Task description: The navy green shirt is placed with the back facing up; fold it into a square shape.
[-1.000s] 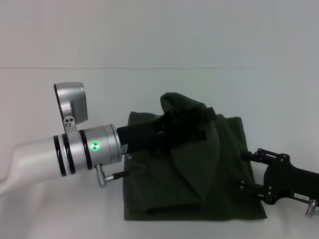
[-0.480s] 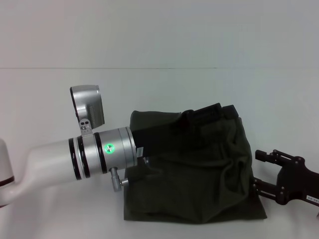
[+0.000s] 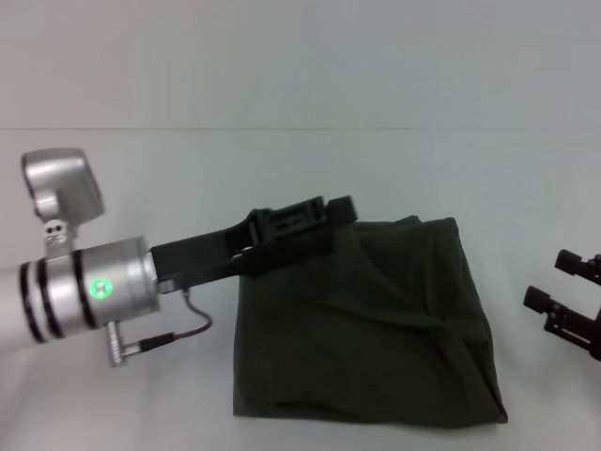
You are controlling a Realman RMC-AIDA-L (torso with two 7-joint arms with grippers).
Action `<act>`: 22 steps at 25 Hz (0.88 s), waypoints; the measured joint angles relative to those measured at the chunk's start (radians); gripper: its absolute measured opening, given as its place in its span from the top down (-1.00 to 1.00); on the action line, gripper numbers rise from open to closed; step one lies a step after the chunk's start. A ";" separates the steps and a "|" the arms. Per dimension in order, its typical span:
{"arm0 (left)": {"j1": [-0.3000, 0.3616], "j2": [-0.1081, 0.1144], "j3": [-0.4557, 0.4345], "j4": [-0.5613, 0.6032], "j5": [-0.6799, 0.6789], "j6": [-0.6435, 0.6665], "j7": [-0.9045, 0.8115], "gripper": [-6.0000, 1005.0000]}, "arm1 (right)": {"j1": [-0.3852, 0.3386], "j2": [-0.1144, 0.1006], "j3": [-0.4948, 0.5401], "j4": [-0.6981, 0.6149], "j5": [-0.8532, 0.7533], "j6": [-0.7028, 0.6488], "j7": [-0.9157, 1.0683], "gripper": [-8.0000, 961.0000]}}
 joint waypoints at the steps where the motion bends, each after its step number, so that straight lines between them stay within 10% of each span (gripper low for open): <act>1: 0.016 0.008 0.005 0.010 0.001 0.012 0.032 -0.78 | 0.001 0.000 0.003 -0.011 0.000 -0.021 0.016 -0.55; 11: 0.165 0.089 0.168 0.157 0.009 0.089 0.301 -0.78 | 0.106 0.010 -0.196 -0.035 -0.009 -0.036 0.090 -0.55; 22: 0.225 0.091 0.282 0.198 0.015 0.129 0.615 -0.77 | 0.242 0.009 -0.610 -0.399 -0.028 0.088 0.761 -0.55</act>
